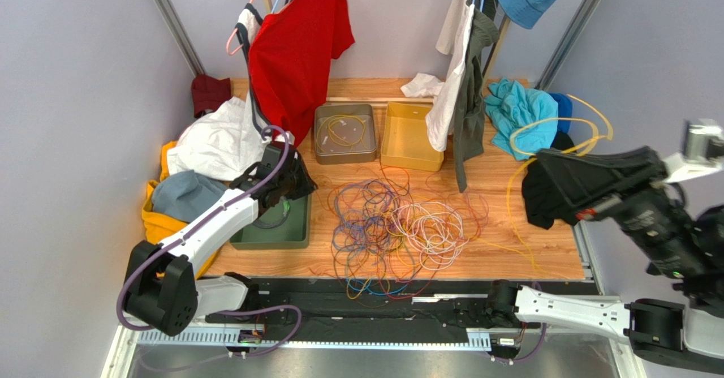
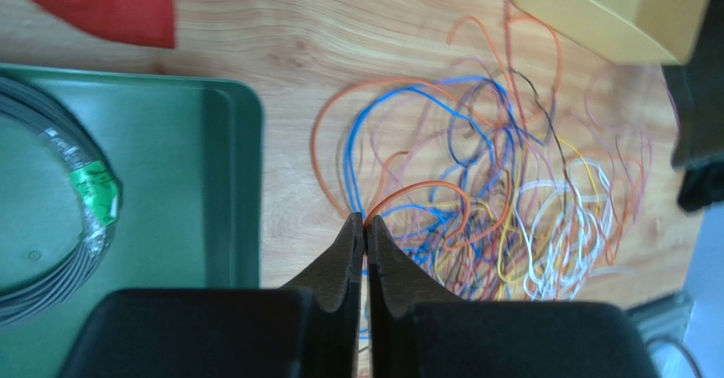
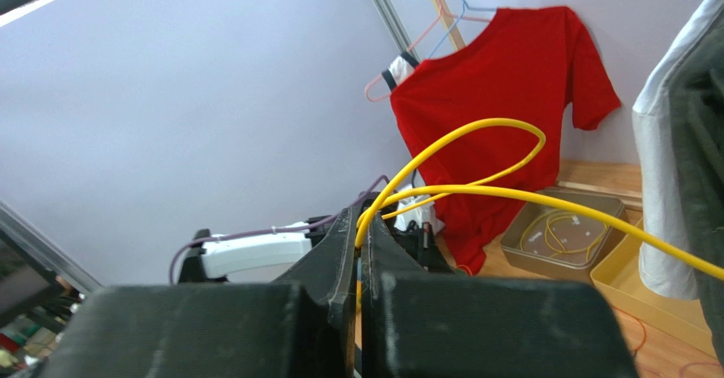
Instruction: Untangle the cables
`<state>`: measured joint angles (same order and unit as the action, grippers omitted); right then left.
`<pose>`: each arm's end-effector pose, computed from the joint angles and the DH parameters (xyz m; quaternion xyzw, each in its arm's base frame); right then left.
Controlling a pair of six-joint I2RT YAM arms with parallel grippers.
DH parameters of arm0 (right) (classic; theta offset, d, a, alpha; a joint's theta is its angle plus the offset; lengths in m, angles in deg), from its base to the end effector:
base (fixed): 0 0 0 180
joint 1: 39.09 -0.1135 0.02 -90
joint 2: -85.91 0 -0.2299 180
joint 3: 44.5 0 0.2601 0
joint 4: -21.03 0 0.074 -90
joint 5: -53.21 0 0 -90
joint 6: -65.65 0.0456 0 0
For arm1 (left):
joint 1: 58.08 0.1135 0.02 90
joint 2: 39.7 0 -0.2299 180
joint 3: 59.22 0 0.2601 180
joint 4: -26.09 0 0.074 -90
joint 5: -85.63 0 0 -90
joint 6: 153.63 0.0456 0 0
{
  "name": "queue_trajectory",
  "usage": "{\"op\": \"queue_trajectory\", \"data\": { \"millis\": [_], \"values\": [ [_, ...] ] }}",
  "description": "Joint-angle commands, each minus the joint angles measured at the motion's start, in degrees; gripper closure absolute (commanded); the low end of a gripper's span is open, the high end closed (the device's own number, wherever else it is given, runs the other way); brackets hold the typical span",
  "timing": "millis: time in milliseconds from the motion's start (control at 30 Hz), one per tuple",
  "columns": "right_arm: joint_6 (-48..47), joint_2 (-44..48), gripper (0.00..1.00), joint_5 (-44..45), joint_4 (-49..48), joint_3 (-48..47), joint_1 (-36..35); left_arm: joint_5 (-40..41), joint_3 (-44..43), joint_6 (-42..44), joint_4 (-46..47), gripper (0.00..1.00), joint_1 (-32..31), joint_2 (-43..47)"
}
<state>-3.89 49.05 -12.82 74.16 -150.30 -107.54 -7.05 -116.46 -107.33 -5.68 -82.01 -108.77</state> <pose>0.0322 0.0312 0.5256 -0.0886 0.6064 0.4570 0.6447 0.2542 -0.1151 0.1925 -0.1487 0.9068 -0.2370 0.3153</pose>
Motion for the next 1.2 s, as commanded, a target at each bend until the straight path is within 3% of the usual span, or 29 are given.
{"op": "queue_trajectory", "data": {
  "millis": [0,67,433,733,900,1000,1167],
  "values": [
    [-4.4,-7.6,1.00,-2.3,-0.2,-4.3,-0.3,-6.7,-0.5,0.9,4.6,0.46,-0.9,4.7],
    [-5.2,-11.6,1.00,-2.5,0.2,-7.7,-0.2,-5.9,0.3,1.4,4.4,0.01,-1.7,8.5],
    [-11.9,-28.2,1.00,3.0,-1.1,-15.8,0.4,-3.8,3.4,0.0,-1.9,0.01,-1.7,29.6],
    [-10.8,-44.6,1.00,-5.1,-2.2,-28.9,12.3,-0.6,8.5,-1.1,-9.0,0.02,-1.8,43.1],
    [-9.0,-56.6,1.00,-10.6,-2.2,-43.5,19.2,-0.1,11.5,-2.6,-11.0,0.02,-1.7,49.3],
    [-7.2,-61.3,1.00,-15.2,-6.5,-48.2,22.5,-1.1,12.7,-3.1,-11.3,0.02,-1.7,51.1],
    [-5.1,-62.8,1.00,-18.3,-19.4,-45.0,24.8,-1.9,14.5,-3.4,-11.0,0.03,-1.7,52.4]
  ]
}}
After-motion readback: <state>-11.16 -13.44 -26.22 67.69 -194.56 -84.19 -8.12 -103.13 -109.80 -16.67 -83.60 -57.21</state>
